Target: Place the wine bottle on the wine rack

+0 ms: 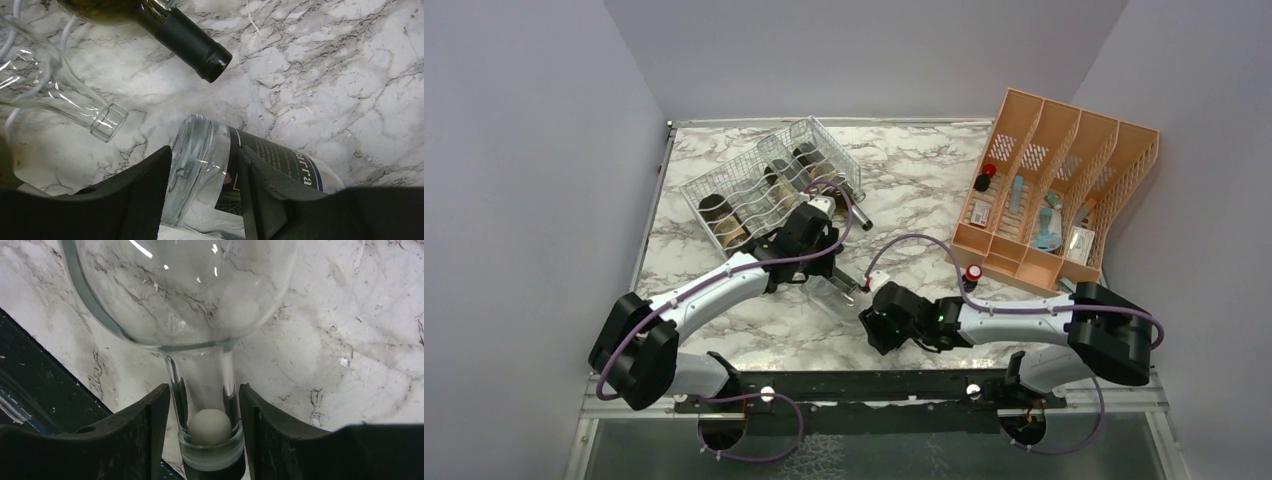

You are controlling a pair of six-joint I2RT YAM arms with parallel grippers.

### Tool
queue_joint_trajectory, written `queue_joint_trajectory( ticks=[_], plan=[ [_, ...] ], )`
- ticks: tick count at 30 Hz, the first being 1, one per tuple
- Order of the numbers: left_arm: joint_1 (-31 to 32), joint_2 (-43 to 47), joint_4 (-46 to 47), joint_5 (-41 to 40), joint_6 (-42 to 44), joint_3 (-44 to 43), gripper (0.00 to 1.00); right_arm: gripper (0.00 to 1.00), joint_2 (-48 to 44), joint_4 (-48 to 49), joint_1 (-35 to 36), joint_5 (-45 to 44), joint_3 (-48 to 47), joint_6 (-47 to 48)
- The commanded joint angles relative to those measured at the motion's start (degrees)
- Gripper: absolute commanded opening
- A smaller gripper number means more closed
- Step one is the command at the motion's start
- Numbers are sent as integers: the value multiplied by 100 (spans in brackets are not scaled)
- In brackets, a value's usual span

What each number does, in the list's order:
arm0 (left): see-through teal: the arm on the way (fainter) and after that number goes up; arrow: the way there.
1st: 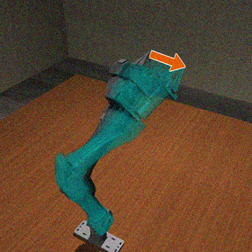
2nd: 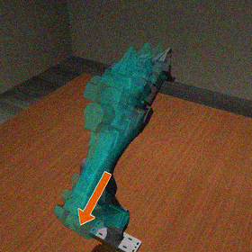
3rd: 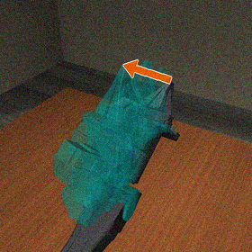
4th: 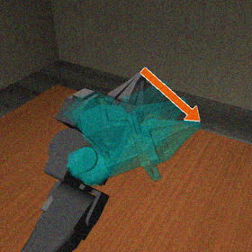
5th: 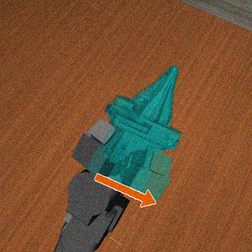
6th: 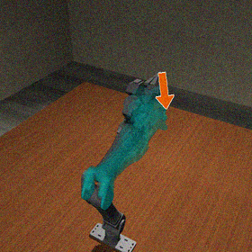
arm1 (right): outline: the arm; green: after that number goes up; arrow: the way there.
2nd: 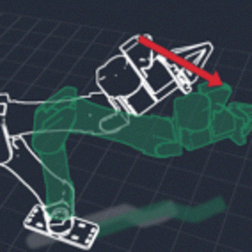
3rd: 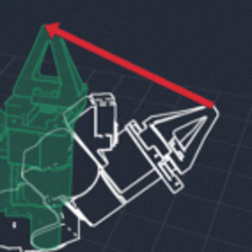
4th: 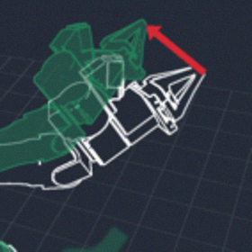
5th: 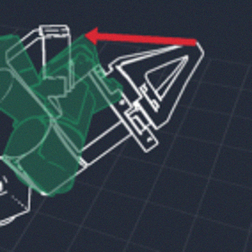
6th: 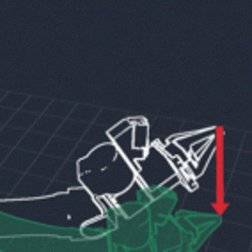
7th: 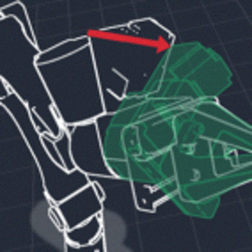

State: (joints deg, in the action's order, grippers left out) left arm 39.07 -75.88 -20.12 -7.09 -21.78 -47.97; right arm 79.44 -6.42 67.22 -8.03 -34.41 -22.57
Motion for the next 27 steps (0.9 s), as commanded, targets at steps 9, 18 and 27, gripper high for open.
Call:
queue_joint_trajectory(
  ticks=[9,18,27],
  plan=[
    [-28,-52,-146,371,3,230,50,58,723,-99,-179,497,-709,713],
    [-27,-10,-107,444,-46,285,46,52,935,63,-288,687,-722,852],
    [-31,65,-102,442,-69,225,44,2,931,158,-327,626,-676,990]
  ],
)
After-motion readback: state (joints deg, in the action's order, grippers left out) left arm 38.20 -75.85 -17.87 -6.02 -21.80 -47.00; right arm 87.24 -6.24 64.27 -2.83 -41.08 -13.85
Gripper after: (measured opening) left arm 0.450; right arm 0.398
